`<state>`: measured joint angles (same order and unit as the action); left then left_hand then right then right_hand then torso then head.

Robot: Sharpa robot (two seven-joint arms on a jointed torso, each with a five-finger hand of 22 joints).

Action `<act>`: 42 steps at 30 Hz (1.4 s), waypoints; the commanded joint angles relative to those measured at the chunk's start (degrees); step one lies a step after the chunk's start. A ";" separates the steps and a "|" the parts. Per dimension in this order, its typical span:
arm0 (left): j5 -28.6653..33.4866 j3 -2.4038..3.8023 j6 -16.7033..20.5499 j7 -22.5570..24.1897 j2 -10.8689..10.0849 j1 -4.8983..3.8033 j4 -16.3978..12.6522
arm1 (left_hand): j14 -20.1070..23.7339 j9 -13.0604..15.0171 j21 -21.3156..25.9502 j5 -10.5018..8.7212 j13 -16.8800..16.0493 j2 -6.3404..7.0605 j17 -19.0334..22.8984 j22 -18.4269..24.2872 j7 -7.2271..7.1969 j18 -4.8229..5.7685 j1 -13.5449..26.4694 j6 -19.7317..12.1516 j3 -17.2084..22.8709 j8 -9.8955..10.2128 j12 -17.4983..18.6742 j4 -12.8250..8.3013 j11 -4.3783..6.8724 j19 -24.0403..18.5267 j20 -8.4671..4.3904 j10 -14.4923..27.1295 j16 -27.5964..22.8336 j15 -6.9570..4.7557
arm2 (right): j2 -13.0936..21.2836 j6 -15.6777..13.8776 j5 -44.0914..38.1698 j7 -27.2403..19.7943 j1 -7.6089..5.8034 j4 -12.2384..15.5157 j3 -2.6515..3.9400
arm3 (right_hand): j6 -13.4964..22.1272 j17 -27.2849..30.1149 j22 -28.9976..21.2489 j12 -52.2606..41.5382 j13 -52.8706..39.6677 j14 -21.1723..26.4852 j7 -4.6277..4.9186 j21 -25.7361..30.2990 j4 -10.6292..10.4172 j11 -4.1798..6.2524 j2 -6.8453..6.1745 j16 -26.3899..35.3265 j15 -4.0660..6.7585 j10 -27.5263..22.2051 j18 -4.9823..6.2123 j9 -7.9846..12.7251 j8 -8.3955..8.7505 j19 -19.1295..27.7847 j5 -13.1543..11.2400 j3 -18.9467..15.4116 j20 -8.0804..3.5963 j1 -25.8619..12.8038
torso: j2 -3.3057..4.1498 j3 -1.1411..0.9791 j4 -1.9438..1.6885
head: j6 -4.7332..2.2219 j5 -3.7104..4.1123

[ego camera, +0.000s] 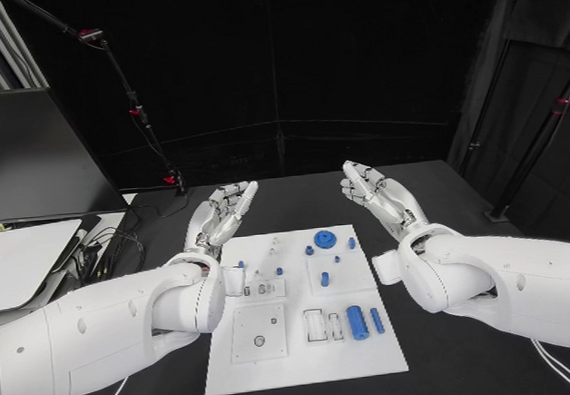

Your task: Assemble the parts on the task board

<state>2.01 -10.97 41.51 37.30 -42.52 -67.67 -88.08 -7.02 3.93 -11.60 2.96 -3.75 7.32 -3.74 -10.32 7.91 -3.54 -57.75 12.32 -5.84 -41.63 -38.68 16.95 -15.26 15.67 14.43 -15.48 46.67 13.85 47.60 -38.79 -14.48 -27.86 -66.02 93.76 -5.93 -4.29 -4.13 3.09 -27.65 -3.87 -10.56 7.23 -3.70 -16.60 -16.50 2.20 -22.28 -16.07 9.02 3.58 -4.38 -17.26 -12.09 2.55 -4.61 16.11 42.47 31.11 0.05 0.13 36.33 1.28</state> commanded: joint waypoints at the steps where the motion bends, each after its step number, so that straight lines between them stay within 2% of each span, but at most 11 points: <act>1: 1.48 -1.17 -3.16 18.94 0.36 -1.17 0.32 | 0.00 0.05 -0.19 0.20 -0.05 -0.01 -0.04 -0.08 9.17 -0.80 -0.38 0.26 0.00 -0.30 -0.27 0.26 0.11 0.28 -0.02 -0.43 0.30 0.30 | 0.36 4.43 -9.50 0.56 -0.80 0.71 -0.54 | -0.27 -0.04 0.05 -0.16 -0.05 0.00 10.23 -0.36 -0.20 -0.29 -0.03 -0.16 -0.21 0.01 0.60 -0.05 -0.11 0.11 0.20 -0.01 0.38 0.45 | 0.01 0.01 -0.01 | -0.01 0.00; 4: 1.73 -2.11 -3.60 21.02 0.56 -1.85 0.49 | 0.00 0.05 -0.19 0.20 -0.05 -0.01 -0.04 -0.08 9.17 -0.80 -0.38 0.26 0.00 -0.30 -0.27 0.26 0.11 0.28 -0.02 -0.43 0.30 0.30 | 0.52 4.92 -10.74 0.66 -1.15 0.95 -0.87 | -0.27 -0.04 0.05 -0.16 -0.05 0.00 10.23 -0.36 -0.20 -0.29 -0.03 -0.16 -0.21 0.01 0.60 -0.05 -0.11 0.11 0.20 -0.01 0.38 0.45 | 0.01 0.01 -0.01 | -0.01 0.00; 7: 1.83 -2.49 -3.78 21.88 0.64 -2.13 0.56 | -0.03 0.05 -0.23 0.22 -0.04 -0.25 -0.05 -0.09 9.17 -0.80 -0.38 0.27 0.17 -0.38 -0.30 0.24 0.10 0.28 0.04 -0.46 0.33 0.36 | 0.55 4.99 -10.91 0.67 -1.20 0.98 -0.91 | -0.30 -0.04 0.06 -0.29 -0.05 0.00 10.23 -0.38 -0.20 -0.29 0.05 -0.26 -0.21 0.05 0.60 -0.05 -0.20 0.08 0.20 -0.02 0.38 0.60 | 0.01 0.01 -0.01 | -0.01 0.00; 8: 1.84 -2.52 -3.79 21.94 0.65 -2.16 0.56 | -0.03 0.05 -0.23 0.22 -0.04 -0.25 -0.05 -0.09 9.17 -0.80 -0.38 0.27 0.17 -0.38 -0.30 0.24 0.10 0.28 0.04 -0.46 0.33 0.36 | 0.55 4.99 -10.91 0.67 -1.20 0.98 -0.91 | -0.30 -0.04 0.06 -0.29 -0.05 0.00 10.23 -0.38 -0.20 -0.29 0.05 -0.26 -0.21 0.05 0.60 -0.05 -0.20 0.08 0.20 -0.02 0.38 0.60 | 0.01 0.01 -0.01 | -0.01 0.00; 9: 1.84 -2.53 -4.04 21.52 0.54 -2.25 0.81 | -0.03 0.05 -0.24 0.22 -0.04 -0.27 -0.05 -0.09 9.17 -0.80 -0.38 0.28 0.19 -0.39 -0.31 0.24 0.09 0.28 0.05 -0.46 0.34 0.37 | 0.48 5.39 -10.91 0.69 -1.20 0.22 -0.91 | -0.30 -0.04 0.06 -0.30 -0.06 0.00 10.23 -0.38 -0.20 -0.29 0.05 -0.26 -0.21 0.05 0.60 -0.05 -0.20 0.08 0.20 -0.02 0.38 0.61 | 0.02 -0.01 0.00 | 1.30 -0.28; 10: 1.84 -2.53 -4.08 21.48 0.54 -2.25 0.83 | -0.04 0.05 -0.26 0.23 -0.04 -0.33 -0.04 -0.10 9.17 -0.79 -0.38 0.29 0.24 -0.41 -0.32 0.24 0.09 0.29 0.07 -0.47 0.34 0.39 | 0.47 5.44 -10.91 0.71 -1.20 0.19 -0.91 | -0.30 -0.05 0.07 -0.39 -0.07 -0.02 10.23 -0.39 -0.20 -0.29 0.06 -0.31 -0.21 0.08 0.60 -0.05 -0.20 0.05 0.20 -0.02 0.38 0.62 | 0.04 -0.01 0.01 | 1.41 -0.38; 26: 1.84 -2.53 -5.30 20.75 0.95 -2.34 1.96 | -0.10 0.06 -0.40 0.31 -0.04 -0.57 -0.04 -0.18 9.18 -0.78 -0.39 0.36 0.45 -0.55 -0.40 0.23 0.05 0.39 0.25 -0.55 0.40 0.59 | 0.56 8.26 -10.90 1.32 -1.20 -0.30 -0.91 | -0.22 -0.76 0.60 -3.24 -0.38 -3.73 10.15 -1.29 -0.20 -0.30 0.98 -4.95 0.09 1.42 0.86 0.15 -0.48 -1.66 0.19 -0.73 0.32 2.27 | 1.03 -0.08 0.33 | 2.07 -0.97; 28: 1.84 -2.53 -5.44 20.59 0.89 -2.35 2.11 | -0.12 0.06 -0.44 0.31 -0.04 -0.65 -0.04 -0.19 9.18 -0.78 -0.41 0.41 0.52 -0.59 -0.43 0.23 0.03 0.42 0.34 -0.60 0.42 0.67 | 0.67 8.59 -10.91 1.31 -1.20 -0.32 -0.90 | -0.24 -1.00 1.56 -4.20 -0.47 -5.85 10.14 -2.93 -0.20 -0.27 1.19 -6.79 0.42 1.92 1.27 0.19 -0.74 -5.27 0.19 -1.07 0.26 2.82 | 1.39 -0.12 0.40 | 2.04 -1.24; 33: 1.84 -2.53 -5.70 20.28 0.77 -2.36 2.35 | -0.19 0.06 -0.59 0.31 -0.04 -0.95 -0.03 -0.26 9.19 -0.78 -0.50 0.54 0.74 -0.72 -0.53 0.21 -0.01 0.54 0.56 -0.76 0.45 0.88 | 1.15 9.57 -10.99 1.70 -1.21 -0.40 -0.88 | -0.23 -1.35 5.90 -7.12 -0.65 -16.36 10.03 -11.22 -0.23 0.07 1.61 -10.77 2.15 4.06 2.79 0.30 -1.75 -23.14 0.04 -2.28 -0.27 3.87 | 2.34 -0.36 0.21 | 2.19 -1.89; 37: 1.78 -2.53 -5.89 19.98 0.66 -2.43 2.16 | -0.21 0.06 -0.60 0.30 -0.04 -1.00 -0.03 -0.26 9.19 -0.78 -0.52 0.58 0.77 -0.74 -0.55 0.21 -0.02 0.54 0.60 -0.79 0.46 0.91 | 1.78 10.52 -11.49 2.13 -1.25 -0.38 -0.83 | -0.16 -0.55 6.46 -8.44 -0.53 -22.84 9.61 -13.18 -0.22 0.02 1.80 -10.90 2.97 5.88 3.38 0.35 -2.81 -27.68 0.18 -2.92 -0.65 5.07 | 3.28 -0.56 -0.34 | 2.49 -1.86; 42: 1.13 -2.53 -6.19 19.61 0.39 -2.50 1.80 | -0.21 0.05 -0.64 0.26 -0.03 -1.31 -0.01 -0.25 9.19 -0.79 -0.63 0.68 0.97 -0.82 -0.59 0.20 -0.04 0.53 0.76 -0.88 0.45 1.05 | 2.07 11.45 -12.65 2.82 -1.41 -0.71 -0.77 | 0.19 0.19 6.94 -9.42 -0.15 -30.37 8.49 -15.17 -0.23 0.80 2.23 -10.53 4.21 8.22 4.26 0.47 -3.84 -32.42 0.18 -3.80 -1.30 5.52 | 4.19 -0.67 -0.64 | 2.80 -1.85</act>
<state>3.75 -13.54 36.36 38.90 -42.12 -70.04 -86.06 -7.23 3.90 -12.04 2.96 -3.74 6.38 -3.71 -10.50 7.91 -3.53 -58.39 12.72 -5.10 -42.21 -39.01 17.15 -15.27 16.08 14.84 -15.90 46.90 14.43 49.63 -29.28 -25.67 -25.48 -67.26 93.06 -6.78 -4.28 -4.00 9.94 -36.87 -4.09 -40.01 7.23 -18.63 -16.82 -15.73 4.47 -32.86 -12.01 16.95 7.30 -3.95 -20.92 -43.94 2.53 -8.20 14.91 47.59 34.54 -0.49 -0.23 38.97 -0.58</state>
